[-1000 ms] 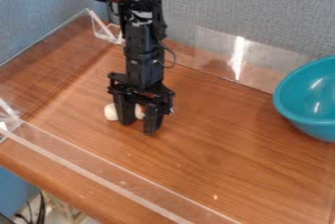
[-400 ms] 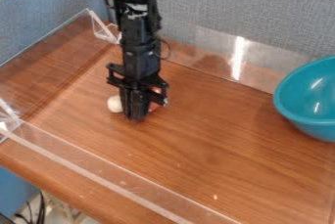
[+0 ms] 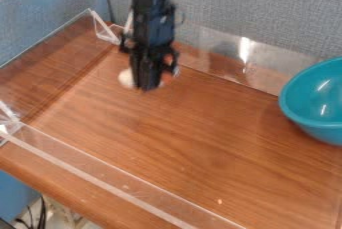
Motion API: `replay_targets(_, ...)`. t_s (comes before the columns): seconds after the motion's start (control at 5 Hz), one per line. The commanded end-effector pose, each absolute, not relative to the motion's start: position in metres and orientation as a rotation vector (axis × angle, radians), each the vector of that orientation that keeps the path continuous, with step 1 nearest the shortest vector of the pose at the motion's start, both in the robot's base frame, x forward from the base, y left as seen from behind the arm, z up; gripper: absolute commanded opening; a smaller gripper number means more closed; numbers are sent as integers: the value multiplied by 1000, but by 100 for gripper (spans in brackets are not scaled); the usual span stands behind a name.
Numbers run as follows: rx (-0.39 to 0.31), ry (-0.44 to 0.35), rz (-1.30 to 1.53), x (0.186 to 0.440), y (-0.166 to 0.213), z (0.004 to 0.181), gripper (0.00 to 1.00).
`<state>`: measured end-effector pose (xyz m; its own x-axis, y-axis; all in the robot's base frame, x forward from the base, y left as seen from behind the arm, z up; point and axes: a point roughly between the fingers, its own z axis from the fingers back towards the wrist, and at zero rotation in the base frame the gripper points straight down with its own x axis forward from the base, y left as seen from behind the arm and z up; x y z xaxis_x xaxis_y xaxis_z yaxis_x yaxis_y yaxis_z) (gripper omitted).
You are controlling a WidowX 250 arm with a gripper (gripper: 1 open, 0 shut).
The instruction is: Put the mushroom in the blue bowl
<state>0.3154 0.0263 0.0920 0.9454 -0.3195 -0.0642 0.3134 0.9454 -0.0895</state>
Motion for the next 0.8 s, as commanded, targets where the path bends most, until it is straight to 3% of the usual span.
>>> replay_targets(0.0, -30, -47, -472, 336, -6, 158, 0)
replay_targets(0.2, -27, -83, -637, 351, -53, 185, 0)
replay_targets(0.4, -41, -85, -794, 359, -97, 185, 0)
replay_targets(0.6, -55, -64, -872, 369, -117, 172, 0)
